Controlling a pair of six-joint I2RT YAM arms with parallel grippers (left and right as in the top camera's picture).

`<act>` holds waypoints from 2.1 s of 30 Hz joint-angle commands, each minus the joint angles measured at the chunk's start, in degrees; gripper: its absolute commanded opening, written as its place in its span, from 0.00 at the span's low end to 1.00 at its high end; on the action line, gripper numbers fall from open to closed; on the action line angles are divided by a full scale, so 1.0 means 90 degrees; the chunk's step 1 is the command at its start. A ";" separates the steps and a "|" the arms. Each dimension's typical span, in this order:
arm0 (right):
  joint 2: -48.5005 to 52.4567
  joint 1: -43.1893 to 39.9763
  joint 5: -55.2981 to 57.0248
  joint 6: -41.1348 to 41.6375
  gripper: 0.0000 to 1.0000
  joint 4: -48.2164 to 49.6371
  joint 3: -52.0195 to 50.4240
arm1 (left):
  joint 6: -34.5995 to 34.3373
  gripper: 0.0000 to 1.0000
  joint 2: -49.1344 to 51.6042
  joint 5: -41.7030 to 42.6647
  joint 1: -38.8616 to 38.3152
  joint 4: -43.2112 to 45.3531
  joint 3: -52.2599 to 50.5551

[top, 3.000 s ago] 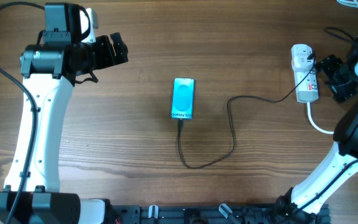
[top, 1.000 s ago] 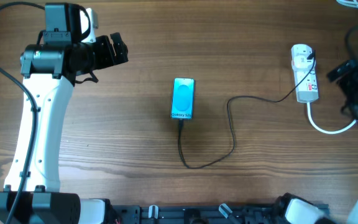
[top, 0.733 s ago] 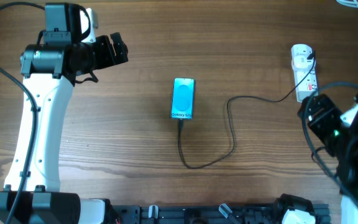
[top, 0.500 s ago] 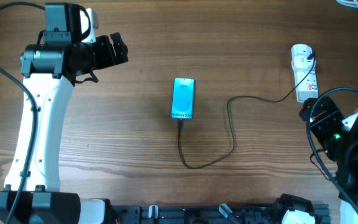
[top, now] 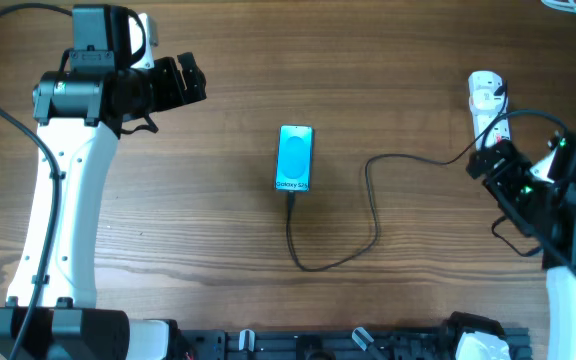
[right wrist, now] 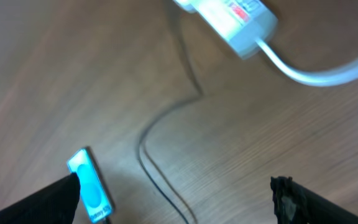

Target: Plug charger to phone and switch on socket

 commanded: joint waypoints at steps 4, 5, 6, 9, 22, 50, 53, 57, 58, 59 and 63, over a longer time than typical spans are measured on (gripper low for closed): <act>-0.2297 0.1440 -0.0121 -0.2161 1.00 0.2013 -0.1260 | -0.0012 1.00 0.0007 -0.0061 0.0002 0.0015 -0.0005; -0.2635 0.1455 -0.0124 -0.2244 1.00 0.2271 -0.1562 | -0.0012 1.00 0.0007 -0.0061 0.0002 0.0015 -0.0005; -0.2868 0.1455 -0.0121 -0.2249 1.00 0.2480 -0.1812 | -0.0012 1.00 0.0007 -0.0061 0.0002 0.0015 -0.0005; -0.3823 0.1440 -0.0129 -0.2249 1.00 0.3497 -0.2817 | -0.0012 1.00 0.0007 -0.0061 0.0002 0.0015 -0.0005; -0.5860 0.1443 0.0075 -0.2756 1.00 0.6836 -0.6164 | -0.0012 1.00 0.0007 -0.0061 0.0002 0.0015 -0.0005; -0.6118 0.1753 0.0954 -0.3980 1.00 0.6122 -0.6545 | -0.0012 1.00 0.0007 -0.0061 0.0002 0.0015 -0.0005; -0.6118 0.1753 0.0954 -0.3995 1.00 0.6120 -0.6545 | -0.0012 1.00 0.0007 -0.0061 0.0002 0.0015 -0.0005; -0.6115 0.1751 0.0979 -0.3694 1.00 0.6120 -0.6545 | -0.0012 1.00 0.0007 -0.0061 0.0002 0.0017 -0.0005; -0.6115 0.1751 0.0981 -0.3679 1.00 0.6120 -0.6545 | -0.0012 1.00 0.0007 -0.0061 0.0002 0.0015 -0.0005; -0.6118 0.1751 0.0981 -0.3682 1.00 0.6120 -0.6545 | -0.0012 1.00 0.0007 -0.0061 0.0002 0.0015 -0.0005; -0.6118 0.1751 0.0976 -0.3699 1.00 0.6135 -0.6545 | -0.0012 1.00 0.0007 -0.0061 0.0002 0.0015 -0.0005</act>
